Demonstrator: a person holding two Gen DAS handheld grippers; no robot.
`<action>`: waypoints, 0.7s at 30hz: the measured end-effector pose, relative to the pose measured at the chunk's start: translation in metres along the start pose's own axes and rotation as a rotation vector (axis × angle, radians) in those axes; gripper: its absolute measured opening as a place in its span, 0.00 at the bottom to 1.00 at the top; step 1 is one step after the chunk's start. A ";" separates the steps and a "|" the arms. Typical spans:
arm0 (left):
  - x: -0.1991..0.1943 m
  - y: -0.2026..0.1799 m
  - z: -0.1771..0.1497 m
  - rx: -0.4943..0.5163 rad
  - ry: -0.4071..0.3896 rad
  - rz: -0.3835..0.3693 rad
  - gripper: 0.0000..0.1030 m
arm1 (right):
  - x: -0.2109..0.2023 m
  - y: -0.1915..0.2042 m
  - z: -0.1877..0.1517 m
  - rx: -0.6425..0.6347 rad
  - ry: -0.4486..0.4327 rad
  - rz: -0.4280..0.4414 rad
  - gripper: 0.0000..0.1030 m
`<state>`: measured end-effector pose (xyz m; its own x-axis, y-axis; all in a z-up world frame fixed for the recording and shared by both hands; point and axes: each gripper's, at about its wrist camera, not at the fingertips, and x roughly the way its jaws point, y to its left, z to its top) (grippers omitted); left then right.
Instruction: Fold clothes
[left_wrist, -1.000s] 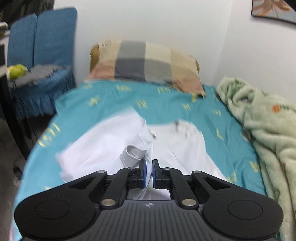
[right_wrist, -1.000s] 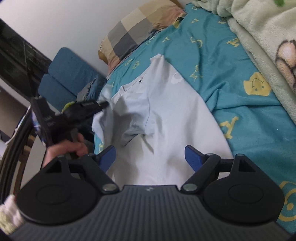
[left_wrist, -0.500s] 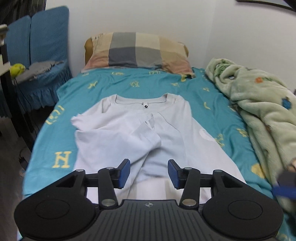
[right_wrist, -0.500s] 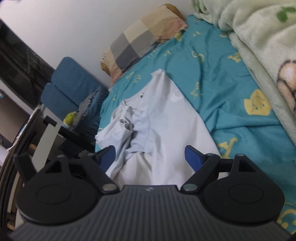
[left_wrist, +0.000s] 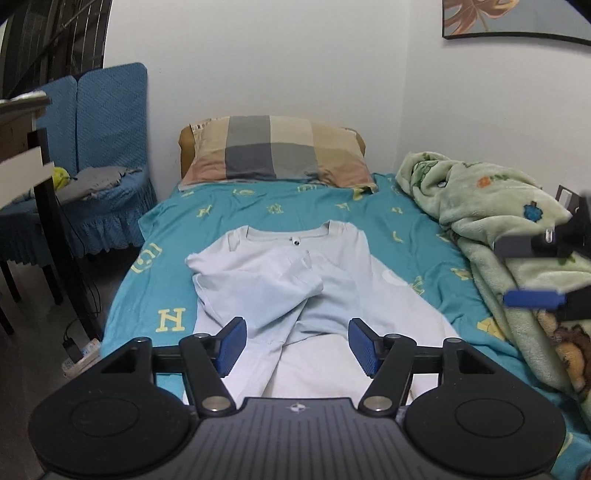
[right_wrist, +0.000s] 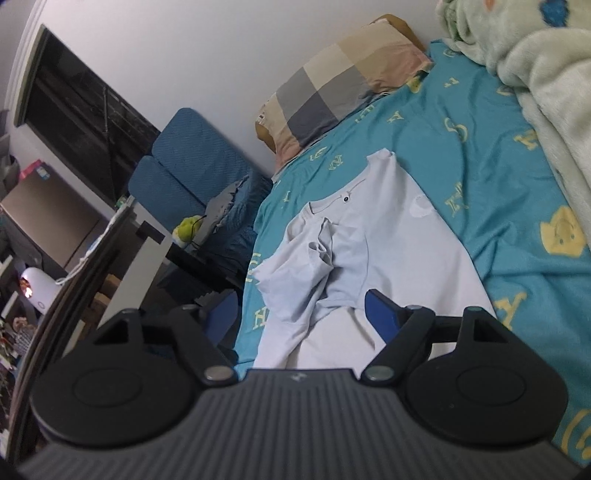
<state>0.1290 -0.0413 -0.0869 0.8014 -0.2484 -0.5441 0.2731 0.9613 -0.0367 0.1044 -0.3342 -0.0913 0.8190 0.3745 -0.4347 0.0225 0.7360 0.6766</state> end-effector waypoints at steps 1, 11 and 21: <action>0.006 0.004 -0.002 -0.003 0.007 0.004 0.62 | 0.009 0.003 0.005 -0.008 0.011 -0.002 0.68; 0.071 0.034 -0.023 -0.032 0.129 0.003 0.61 | 0.164 0.028 0.029 -0.195 0.146 -0.055 0.59; 0.098 0.037 -0.039 -0.002 0.188 -0.045 0.51 | 0.259 0.022 0.017 -0.355 0.251 -0.185 0.08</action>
<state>0.1971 -0.0254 -0.1742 0.6748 -0.2645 -0.6890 0.3053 0.9500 -0.0658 0.3267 -0.2304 -0.1788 0.6548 0.3112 -0.6887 -0.0781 0.9343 0.3479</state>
